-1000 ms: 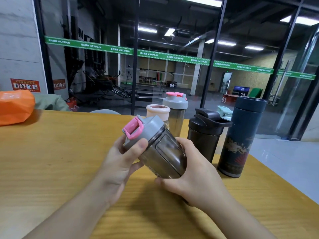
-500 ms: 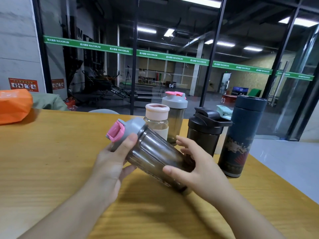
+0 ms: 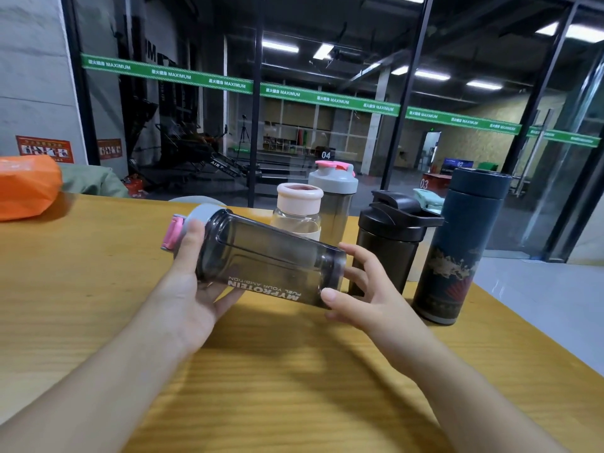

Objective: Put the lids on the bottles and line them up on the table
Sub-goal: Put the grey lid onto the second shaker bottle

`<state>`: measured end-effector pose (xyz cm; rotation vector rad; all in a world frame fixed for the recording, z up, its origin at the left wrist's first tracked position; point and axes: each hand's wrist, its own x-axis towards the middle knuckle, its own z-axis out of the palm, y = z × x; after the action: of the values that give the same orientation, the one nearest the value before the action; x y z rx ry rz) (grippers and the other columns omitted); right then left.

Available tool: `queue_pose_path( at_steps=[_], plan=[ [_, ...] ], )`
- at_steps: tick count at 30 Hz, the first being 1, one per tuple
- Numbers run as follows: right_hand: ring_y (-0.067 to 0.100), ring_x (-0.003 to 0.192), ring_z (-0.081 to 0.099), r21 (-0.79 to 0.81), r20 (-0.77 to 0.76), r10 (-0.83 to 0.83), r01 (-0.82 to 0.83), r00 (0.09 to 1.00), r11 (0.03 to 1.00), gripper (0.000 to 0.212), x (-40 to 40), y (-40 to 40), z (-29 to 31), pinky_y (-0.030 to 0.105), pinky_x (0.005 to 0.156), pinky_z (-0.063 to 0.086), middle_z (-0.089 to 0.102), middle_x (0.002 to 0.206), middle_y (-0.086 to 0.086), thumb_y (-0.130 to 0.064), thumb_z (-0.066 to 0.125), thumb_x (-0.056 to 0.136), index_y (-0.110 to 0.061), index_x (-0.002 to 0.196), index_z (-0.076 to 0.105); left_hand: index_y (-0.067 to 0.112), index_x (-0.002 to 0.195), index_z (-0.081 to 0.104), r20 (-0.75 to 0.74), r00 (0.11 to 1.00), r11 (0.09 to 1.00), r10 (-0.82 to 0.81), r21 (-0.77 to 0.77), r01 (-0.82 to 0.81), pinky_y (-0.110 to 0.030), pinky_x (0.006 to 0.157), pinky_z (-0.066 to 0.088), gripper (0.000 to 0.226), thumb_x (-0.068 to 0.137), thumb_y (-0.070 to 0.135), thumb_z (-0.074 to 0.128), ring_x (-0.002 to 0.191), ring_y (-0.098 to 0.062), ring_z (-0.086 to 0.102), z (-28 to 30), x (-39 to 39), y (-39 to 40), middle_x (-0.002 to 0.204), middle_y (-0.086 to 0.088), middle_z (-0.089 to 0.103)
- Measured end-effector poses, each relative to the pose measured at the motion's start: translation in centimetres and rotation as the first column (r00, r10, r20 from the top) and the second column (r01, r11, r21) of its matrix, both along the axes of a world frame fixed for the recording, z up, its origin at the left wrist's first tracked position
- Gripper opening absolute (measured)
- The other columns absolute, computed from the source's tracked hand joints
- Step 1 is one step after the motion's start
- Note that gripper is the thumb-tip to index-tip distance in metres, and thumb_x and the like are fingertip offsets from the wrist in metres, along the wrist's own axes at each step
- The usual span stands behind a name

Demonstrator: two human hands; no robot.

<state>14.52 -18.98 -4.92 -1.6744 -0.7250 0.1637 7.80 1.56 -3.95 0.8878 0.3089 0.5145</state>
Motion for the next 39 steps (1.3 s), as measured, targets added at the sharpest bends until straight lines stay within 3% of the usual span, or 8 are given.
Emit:
queue_pose_path(
  at_steps=[4,7,10,20,25,29,33,39],
  plan=[
    [0.01,0.099,0.069,-0.012,0.049,0.007,-0.007,0.999,1.0,0.069,0.0,-0.4,0.2,0.039,0.092,0.054,0.047,0.136,-0.011,-0.02,0.075,0.079,-0.049,0.129,0.037,0.03,0.12,0.062,0.005,1.0,0.999,-0.02,0.037,0.02,-0.043,0.085,0.051,0.076,0.053,0.067,0.059,0.107,-0.02,0.065,0.5,-0.6,0.1,0.115,0.001,0.07],
    [0.008,0.097,0.069,-0.023,0.105,-0.004,0.006,0.994,1.0,0.069,-0.2,-0.4,0.4,0.034,0.089,0.055,0.049,0.134,-0.011,-0.027,0.074,0.076,-0.05,0.129,0.036,0.034,0.074,0.076,0.013,1.0,1.0,-0.019,0.004,0.019,-0.046,0.098,0.044,0.027,0.071,0.057,0.063,0.111,-0.018,0.063,0.9,-1.0,-0.1,0.105,0.007,0.072],
    [0.008,0.087,0.069,-0.078,0.235,-0.052,0.072,0.971,0.994,0.068,-0.4,-0.4,0.3,0.03,0.082,0.056,0.051,0.128,-0.014,-0.035,0.075,0.075,-0.055,0.127,0.036,0.039,0.05,0.072,0.042,0.999,1.0,-0.011,-0.003,0.011,-0.047,0.105,0.039,0.034,0.08,0.051,0.06,0.115,-0.018,0.061,1.1,-0.9,-0.2,0.083,0.013,0.075],
    [0.013,0.064,0.061,-0.084,0.379,-0.173,0.221,0.909,0.972,0.057,-0.1,-0.7,0.0,0.028,0.058,0.054,0.06,0.1,-0.011,-0.063,0.06,0.063,-0.051,0.116,0.042,0.04,0.045,0.069,0.151,0.987,0.998,-0.055,-0.022,0.059,-0.043,0.101,0.042,0.035,0.077,0.048,0.061,0.099,-0.019,0.061,0.7,-0.6,-0.7,0.071,0.012,0.074],
    [0.002,0.059,0.053,-0.163,0.285,-0.19,0.243,0.939,0.956,0.054,-0.2,-0.6,0.0,0.021,0.059,0.043,0.063,0.076,-0.015,-0.068,0.045,0.067,-0.036,0.11,0.049,0.029,0.086,0.066,0.158,0.985,0.996,-0.072,-0.031,0.078,-0.042,0.093,0.047,0.031,0.06,0.046,0.068,0.101,-0.019,0.065,0.1,-0.4,-0.2,0.092,0.004,0.075],
    [0.007,0.039,0.042,-0.159,0.024,-0.218,0.219,0.976,0.963,0.043,-0.2,0.2,0.4,0.026,0.049,0.037,0.049,0.04,-0.01,-0.051,0.035,0.095,-0.012,0.092,0.051,0.028,0.084,0.069,0.178,0.98,0.996,-0.087,0.028,0.083,-0.041,0.096,0.045,0.033,0.057,0.047,0.07,0.09,-0.013,0.067,0.1,-0.4,-0.5,0.089,0.006,0.075],
    [0.012,0.037,0.04,-0.197,-0.206,-0.194,0.153,0.959,0.968,0.062,0.0,0.6,0.5,0.024,0.046,0.034,0.059,0.053,0.001,-0.053,0.025,0.096,-0.001,0.099,0.059,0.028,0.089,0.074,0.202,0.973,0.993,-0.115,0.06,0.105,-0.04,0.093,0.047,0.074,0.022,0.056,0.089,0.09,-0.013,0.07,-0.3,-0.2,0.2,0.105,0.003,0.074],
    [0.014,0.037,0.039,-0.177,-0.39,-0.084,0.015,0.917,0.984,0.07,0.6,0.5,0.3,0.02,0.039,0.033,0.064,0.066,0.014,-0.066,0.02,0.089,-0.016,0.116,0.06,0.027,0.103,0.071,0.213,0.97,0.993,-0.115,0.02,0.113,-0.041,0.091,0.05,0.091,0.019,0.055,0.09,0.096,-0.018,0.068,-0.3,0.0,0.4,0.113,0.001,0.072]
  ],
)
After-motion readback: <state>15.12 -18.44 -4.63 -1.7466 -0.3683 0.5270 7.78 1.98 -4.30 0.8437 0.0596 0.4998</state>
